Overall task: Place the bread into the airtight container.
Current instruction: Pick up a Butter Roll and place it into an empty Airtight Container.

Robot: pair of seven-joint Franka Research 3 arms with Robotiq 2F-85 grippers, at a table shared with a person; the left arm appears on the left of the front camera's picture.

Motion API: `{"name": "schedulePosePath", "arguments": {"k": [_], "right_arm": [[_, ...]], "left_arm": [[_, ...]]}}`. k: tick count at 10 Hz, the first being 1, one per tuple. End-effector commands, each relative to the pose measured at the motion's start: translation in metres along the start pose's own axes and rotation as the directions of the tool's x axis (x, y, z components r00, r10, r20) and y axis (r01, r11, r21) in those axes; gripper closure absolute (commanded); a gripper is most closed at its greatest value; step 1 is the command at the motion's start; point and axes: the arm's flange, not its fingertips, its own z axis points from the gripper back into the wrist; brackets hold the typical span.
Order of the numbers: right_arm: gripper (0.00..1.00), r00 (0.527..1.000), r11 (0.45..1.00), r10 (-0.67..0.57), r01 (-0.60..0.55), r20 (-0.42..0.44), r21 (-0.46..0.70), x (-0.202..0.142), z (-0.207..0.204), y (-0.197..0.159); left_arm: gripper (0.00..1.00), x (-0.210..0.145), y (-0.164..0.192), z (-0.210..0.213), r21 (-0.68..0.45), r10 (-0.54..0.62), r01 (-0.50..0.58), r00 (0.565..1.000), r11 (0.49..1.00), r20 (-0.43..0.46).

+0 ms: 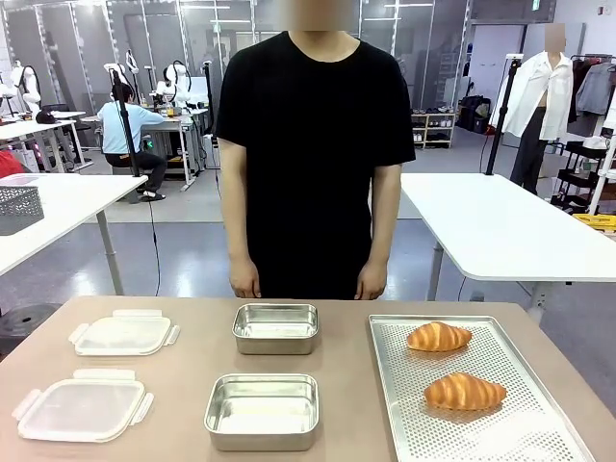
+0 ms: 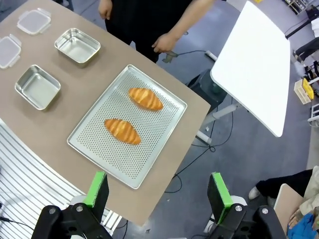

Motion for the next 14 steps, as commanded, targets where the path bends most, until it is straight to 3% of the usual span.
{"name": "schedulePosePath", "arguments": {"k": [1, 2, 7, 8, 10, 12, 14], "right_arm": [[0.0, 1.0, 1.0, -0.012, 0.012, -0.023, -0.015, -0.015, -0.007, -0.002], [0.0, 1.0, 1.0, 0.0, 0.0, 0.0, 0.0, 0.0, 0.0, 0.0], [0.0, 1.0, 1.0, -0.001, 0.001, -0.002, -0.003, -0.002, 0.0, 0.0], [0.0, 0.996, 0.997, 0.077, -0.077, -0.034, 0.004, -0.002, 0.002, 0.002], [0.0, 0.94, 0.942, 0.334, -0.334, -0.062, 0.01, 0.004, 0.004, 0.015], [0.0, 0.84, 0.845, 0.534, -0.533, -0.098, 0.04, 0.011, -0.015, 0.024], [0.0, 0.756, 0.768, 0.641, -0.63, -0.134, 0.119, 0.025, -0.071, 0.038]], "left_arm": [[0.0, -0.008, 0.004, -0.006, -0.008, -0.03, 0.03, 0.999, 1.0, -0.017], [0.0, 0.0, 0.0, 0.0, 0.0, 0.0, 0.0, 1.0, 1.0, 0.0], [0.0, 0.0, 0.0, 0.0, 0.0, 0.0, 0.0, 1.0, 1.0, 0.0], [0.0, 0.0, 0.0, 0.0, 0.0, 0.0, 0.0, 1.0, 1.0, 0.0], [0.0, 0.0, 0.0, 0.0, 0.0, 0.0, 0.0, 1.0, 1.0, 0.0], [0.0, 0.0, 0.0, 0.0, 0.0, 0.0, 0.0, 1.0, 1.0, 0.0], [0.0, 0.0, 0.0, 0.0, 0.0, 0.0, 0.0, 1.0, 1.0, 0.0]]}}
